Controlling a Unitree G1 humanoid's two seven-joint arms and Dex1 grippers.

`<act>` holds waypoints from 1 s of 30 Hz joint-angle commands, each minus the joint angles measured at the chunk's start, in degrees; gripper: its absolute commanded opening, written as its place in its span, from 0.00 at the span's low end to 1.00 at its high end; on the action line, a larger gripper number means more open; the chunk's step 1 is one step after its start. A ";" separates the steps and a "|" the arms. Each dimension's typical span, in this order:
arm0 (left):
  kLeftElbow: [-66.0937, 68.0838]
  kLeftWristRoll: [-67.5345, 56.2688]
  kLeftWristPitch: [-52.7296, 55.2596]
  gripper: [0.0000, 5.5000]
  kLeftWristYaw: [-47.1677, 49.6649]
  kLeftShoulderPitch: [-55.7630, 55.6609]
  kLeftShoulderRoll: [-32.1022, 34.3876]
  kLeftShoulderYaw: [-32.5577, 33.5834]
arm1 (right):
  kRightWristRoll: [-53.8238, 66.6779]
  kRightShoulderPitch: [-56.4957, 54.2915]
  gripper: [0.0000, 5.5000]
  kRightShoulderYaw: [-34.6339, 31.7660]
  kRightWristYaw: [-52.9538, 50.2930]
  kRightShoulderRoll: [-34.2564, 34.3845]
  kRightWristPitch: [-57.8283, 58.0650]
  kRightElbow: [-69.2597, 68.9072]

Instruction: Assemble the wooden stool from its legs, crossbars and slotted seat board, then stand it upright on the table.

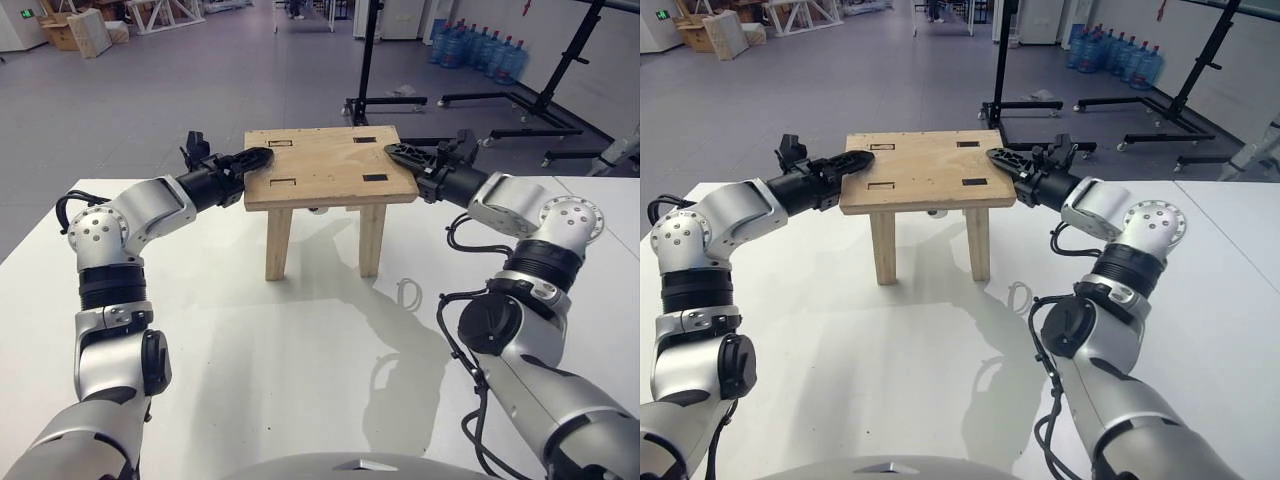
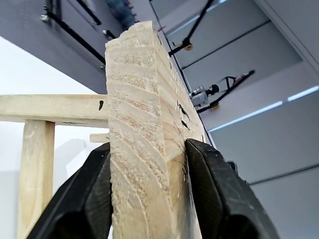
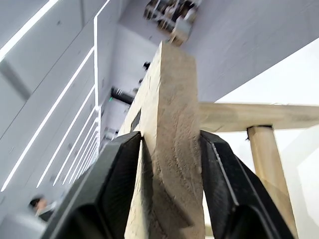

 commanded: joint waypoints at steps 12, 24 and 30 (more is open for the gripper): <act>23.67 17.73 -6.47 0.36 -9.79 -8.60 -12.07 1.94 | -1.33 -1.29 0.23 8.56 -1.16 10.38 -15.27 8.23; 19.67 12.52 -11.10 0.53 -9.05 -11.35 -8.06 19.56 | 2.01 -2.16 0.50 3.97 2.59 -1.40 -22.32 11.22; 9.10 15.48 -13.37 0.53 -8.70 -5.59 -3.42 22.49 | 0.81 2.54 0.50 2.91 4.64 -7.88 -26.08 10.55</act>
